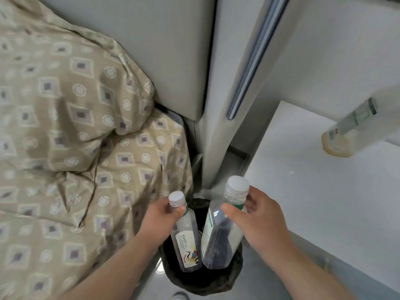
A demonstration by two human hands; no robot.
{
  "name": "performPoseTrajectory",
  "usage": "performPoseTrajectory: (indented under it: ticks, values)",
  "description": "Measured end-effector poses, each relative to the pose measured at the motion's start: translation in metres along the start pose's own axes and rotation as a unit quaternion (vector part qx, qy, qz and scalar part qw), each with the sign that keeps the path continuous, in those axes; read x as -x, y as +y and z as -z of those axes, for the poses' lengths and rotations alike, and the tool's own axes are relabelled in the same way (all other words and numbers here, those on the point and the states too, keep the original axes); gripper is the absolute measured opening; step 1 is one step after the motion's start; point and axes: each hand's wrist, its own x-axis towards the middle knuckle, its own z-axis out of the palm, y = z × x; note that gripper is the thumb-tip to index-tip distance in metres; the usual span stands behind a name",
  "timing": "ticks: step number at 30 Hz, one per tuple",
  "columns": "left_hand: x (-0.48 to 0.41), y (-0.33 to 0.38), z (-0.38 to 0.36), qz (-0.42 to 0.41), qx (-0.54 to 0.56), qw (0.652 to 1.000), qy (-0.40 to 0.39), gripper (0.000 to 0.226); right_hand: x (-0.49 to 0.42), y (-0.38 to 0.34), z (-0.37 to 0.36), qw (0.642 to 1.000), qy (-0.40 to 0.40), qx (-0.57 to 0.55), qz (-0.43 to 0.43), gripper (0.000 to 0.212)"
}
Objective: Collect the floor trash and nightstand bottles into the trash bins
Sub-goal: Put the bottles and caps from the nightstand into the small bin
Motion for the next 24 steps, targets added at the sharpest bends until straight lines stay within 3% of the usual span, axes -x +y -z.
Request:
performPoseTrajectory:
  ticks: [3, 8, 14, 20, 24]
  values:
    - [-0.020, -0.021, -0.010, 0.001, -0.012, 1.000, -0.006, 0.011, -0.009, 0.020, -0.028, 0.998, 0.009, 0.063, -0.004, 0.022]
    - [-0.054, -0.052, -0.027, 0.021, -0.066, 0.998, -0.003, 0.020, -0.014, 0.038, -0.055, 0.978, 0.042, 0.188, 0.079, 0.033]
    - [-0.075, -0.082, -0.056, 0.055, -0.160, 0.985, -0.013, 0.019, -0.003, 0.072, -0.064, 0.988, 0.018, 0.154, 0.006, 0.037]
    - [-0.082, -0.108, -0.074, 0.088, -0.135, 0.987, -0.026, 0.028, -0.005, 0.093, -0.067, 0.987, 0.017, 0.154, -0.042, 0.035]
    - [-0.069, -0.104, -0.068, 0.066, -0.146, 0.987, -0.001, 0.042, -0.007, 0.098, -0.071, 0.990, 0.013, 0.130, -0.062, 0.036]
